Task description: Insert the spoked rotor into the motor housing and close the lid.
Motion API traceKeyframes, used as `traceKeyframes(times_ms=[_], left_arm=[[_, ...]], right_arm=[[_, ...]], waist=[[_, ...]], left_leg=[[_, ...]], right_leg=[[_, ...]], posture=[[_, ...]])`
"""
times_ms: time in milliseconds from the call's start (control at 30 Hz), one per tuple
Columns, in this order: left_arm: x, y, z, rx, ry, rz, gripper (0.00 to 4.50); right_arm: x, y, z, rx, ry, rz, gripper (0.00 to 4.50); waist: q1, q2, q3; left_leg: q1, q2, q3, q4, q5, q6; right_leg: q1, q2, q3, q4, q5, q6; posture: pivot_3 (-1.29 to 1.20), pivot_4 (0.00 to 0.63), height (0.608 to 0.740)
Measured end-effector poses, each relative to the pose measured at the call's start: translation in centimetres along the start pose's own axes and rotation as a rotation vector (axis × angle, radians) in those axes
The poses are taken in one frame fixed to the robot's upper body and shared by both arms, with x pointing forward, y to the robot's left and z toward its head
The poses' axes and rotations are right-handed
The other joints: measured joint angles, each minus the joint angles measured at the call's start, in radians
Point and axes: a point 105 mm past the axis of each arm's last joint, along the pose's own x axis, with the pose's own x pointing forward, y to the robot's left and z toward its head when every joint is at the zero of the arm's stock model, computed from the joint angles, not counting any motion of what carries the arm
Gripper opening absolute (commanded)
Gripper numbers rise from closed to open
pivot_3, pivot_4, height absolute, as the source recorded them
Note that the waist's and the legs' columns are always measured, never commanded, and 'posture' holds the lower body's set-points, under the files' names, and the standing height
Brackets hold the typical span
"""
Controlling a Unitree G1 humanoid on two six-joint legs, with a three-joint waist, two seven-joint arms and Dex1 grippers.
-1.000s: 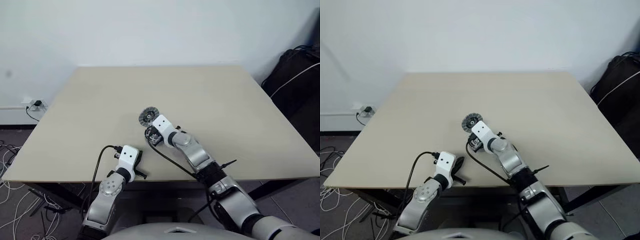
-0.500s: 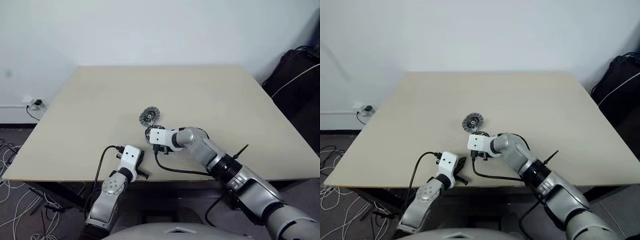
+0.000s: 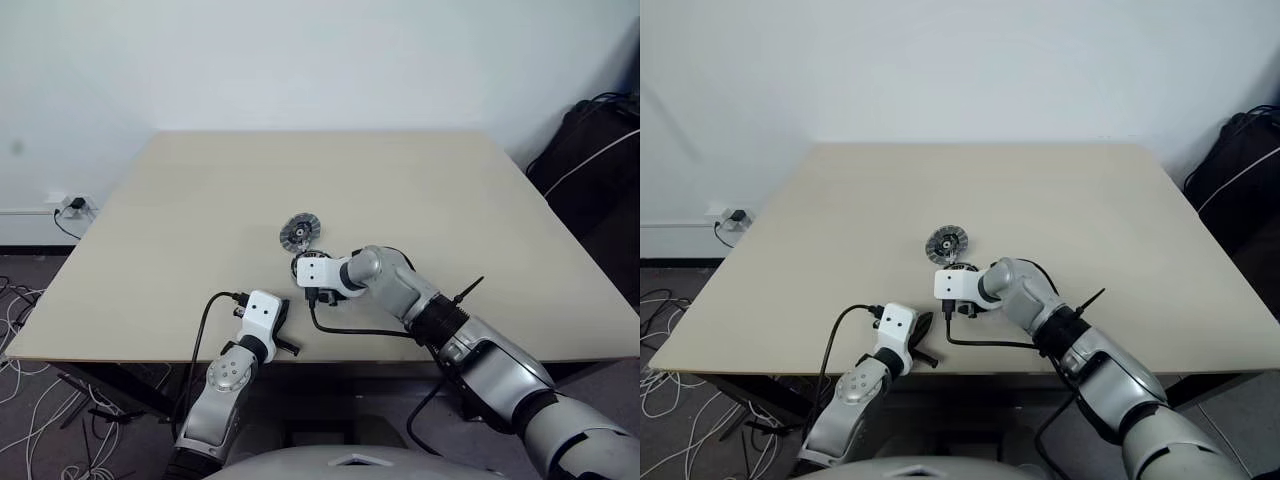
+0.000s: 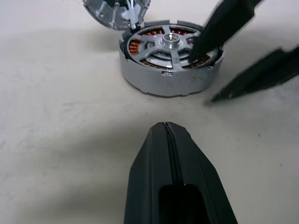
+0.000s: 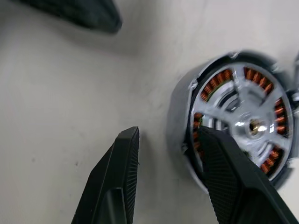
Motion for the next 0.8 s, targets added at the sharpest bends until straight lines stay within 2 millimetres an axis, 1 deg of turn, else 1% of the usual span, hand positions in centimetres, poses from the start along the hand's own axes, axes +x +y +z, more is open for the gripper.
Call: traceKeyframes(times_ms=[33, 133, 267, 300, 567, 700, 800], left_arm=[[0.0, 0.0, 0.0, 0.0, -0.001, 0.001, 0.0], [0.0, 0.0, 0.0, -0.001, -0.002, 0.005, 0.0], [0.0, 0.0, 0.0, -0.005, -0.001, 0.008, 0.0], [0.0, 0.0, 0.0, -0.006, -0.002, 0.008, 0.0], [0.0, -0.1, 0.0, -0.013, -0.005, 0.004, 0.0], [0.1, -0.4, 0.1, -0.015, -0.007, -0.004, 0.0], [0.2, -0.6, 0.1, -0.017, -0.006, -0.015, 0.0]], right_arm=[[0.0, -0.1, 0.0, -0.004, 0.001, 0.004, 2.09], [0.0, -0.3, -0.1, -0.006, 0.011, 0.009, 1.57], [-0.1, -0.7, -0.2, -0.004, 0.014, -0.002, 0.32], [-0.1, -0.6, -0.1, -0.003, 0.012, 0.006, 0.1], [0.2, -0.2, -0.2, 0.028, 0.004, 0.006, 0.1], [0.2, 0.0, -0.3, 0.128, -0.042, -0.039, 0.1], [0.1, 0.4, -0.8, 0.227, -0.069, -0.087, 0.1]], waist=[[-0.001, 0.0, 0.0], [-0.001, 0.0, 0.0], [0.0, 0.0, -0.001], [0.0, 0.0, -0.001], [-0.001, 0.0, -0.001], [0.0, 0.0, -0.001], [0.003, 0.0, -0.001]], left_leg=[[0.0, 0.0, 0.0, 0.0, 0.0, 0.0], [0.0, 0.0, 0.0, 0.0, 0.0, -0.001], [0.001, 0.0, 0.0, 0.0, 0.0, -0.001], [0.001, 0.0, 0.0, 0.0, 0.0, -0.001], [0.001, 0.0, -0.001, 0.0, 0.001, -0.002], [0.001, 0.0, -0.001, 0.001, 0.001, -0.002], [0.001, 0.0, -0.001, 0.001, 0.001, -0.002]], right_leg=[[0.0, 0.0, 0.0, 0.0, 0.0, 0.0], [0.0, 0.0, 0.0, 0.0, 0.0, -0.001], [0.0, 0.0, 0.0, 0.0, 0.001, -0.001], [0.0, 0.0, 0.0, 0.0, 0.001, -0.001], [0.001, 0.0, -0.001, 0.001, 0.001, -0.002], [0.001, 0.0, -0.001, 0.001, 0.001, -0.002], [0.001, 0.0, -0.001, 0.001, 0.001, -0.002]], posture=[[0.0, 0.0, 0.74], [0.0, 0.0, 0.74], [0.0, 0.0, 0.74], [0.0, 0.0, 0.74], [0.0, 0.0, 0.74], [0.0, 0.0, 0.74], [0.0, 0.0, 0.74]])
